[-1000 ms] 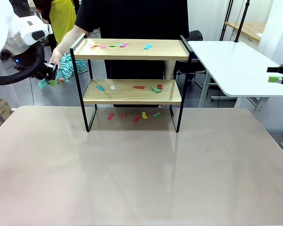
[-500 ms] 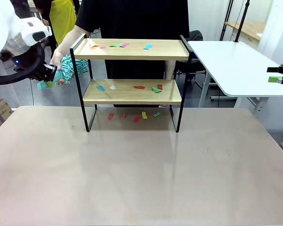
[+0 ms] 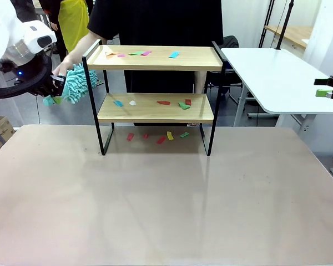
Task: Clean the shelf.
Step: Pick up the Duster handed by the human, then clean the specific section of the Shelf indicated by the human with the Duster.
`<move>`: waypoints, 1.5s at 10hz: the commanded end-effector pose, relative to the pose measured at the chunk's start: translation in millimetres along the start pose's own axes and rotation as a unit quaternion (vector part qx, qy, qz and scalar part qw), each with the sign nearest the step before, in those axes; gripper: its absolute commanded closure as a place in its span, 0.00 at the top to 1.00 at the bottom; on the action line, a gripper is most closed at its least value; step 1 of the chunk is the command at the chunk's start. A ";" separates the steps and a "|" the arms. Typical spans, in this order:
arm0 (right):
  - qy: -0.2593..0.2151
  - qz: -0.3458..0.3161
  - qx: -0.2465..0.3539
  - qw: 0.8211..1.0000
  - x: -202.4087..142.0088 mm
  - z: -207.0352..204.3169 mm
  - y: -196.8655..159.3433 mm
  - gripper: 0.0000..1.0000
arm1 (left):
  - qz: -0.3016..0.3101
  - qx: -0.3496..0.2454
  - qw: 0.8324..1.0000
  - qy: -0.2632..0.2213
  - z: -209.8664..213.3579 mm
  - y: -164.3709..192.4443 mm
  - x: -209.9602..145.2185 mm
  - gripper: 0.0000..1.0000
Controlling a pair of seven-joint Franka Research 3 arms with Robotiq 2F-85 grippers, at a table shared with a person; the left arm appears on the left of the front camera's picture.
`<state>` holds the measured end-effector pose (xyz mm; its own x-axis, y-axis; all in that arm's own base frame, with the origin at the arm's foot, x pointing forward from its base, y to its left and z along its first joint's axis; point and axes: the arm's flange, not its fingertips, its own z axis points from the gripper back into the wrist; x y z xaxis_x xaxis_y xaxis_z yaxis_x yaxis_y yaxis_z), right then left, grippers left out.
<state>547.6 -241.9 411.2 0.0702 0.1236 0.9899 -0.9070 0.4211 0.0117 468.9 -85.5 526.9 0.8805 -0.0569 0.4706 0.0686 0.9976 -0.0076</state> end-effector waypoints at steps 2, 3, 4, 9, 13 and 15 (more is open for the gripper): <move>-0.001 0.003 0.001 1.000 3.0 -1.4 0.9 1.00 | -0.015 0.003 1.000 -0.005 2.0 -0.7 0.8 0.00; -0.001 0.003 0.001 1.000 3.0 -1.4 0.9 1.00 | -0.015 0.003 1.000 -0.005 2.0 -0.7 0.8 0.00; -0.001 0.003 0.001 1.000 3.0 -1.4 0.9 1.00 | -0.015 0.003 1.000 -0.005 2.0 -0.7 0.8 0.00; -0.001 0.003 0.001 1.000 3.0 -1.4 0.9 1.00 | -0.015 0.003 1.000 -0.005 2.0 -0.7 0.8 0.00; -0.001 0.003 0.001 1.000 3.0 -1.4 0.9 1.00 | -0.060 0.004 0.998 -0.002 40.4 43.5 21.2 0.13; -0.001 0.003 0.001 1.000 3.0 -1.4 0.9 1.00 | -0.148 0.042 0.987 0.039 76.9 89.5 35.4 0.13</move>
<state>547.7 -241.8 411.1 0.0702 0.1235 0.9899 -0.9070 0.4209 0.0118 466.2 -11.9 591.4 0.8766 -0.2448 0.4143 0.2151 0.9695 0.1176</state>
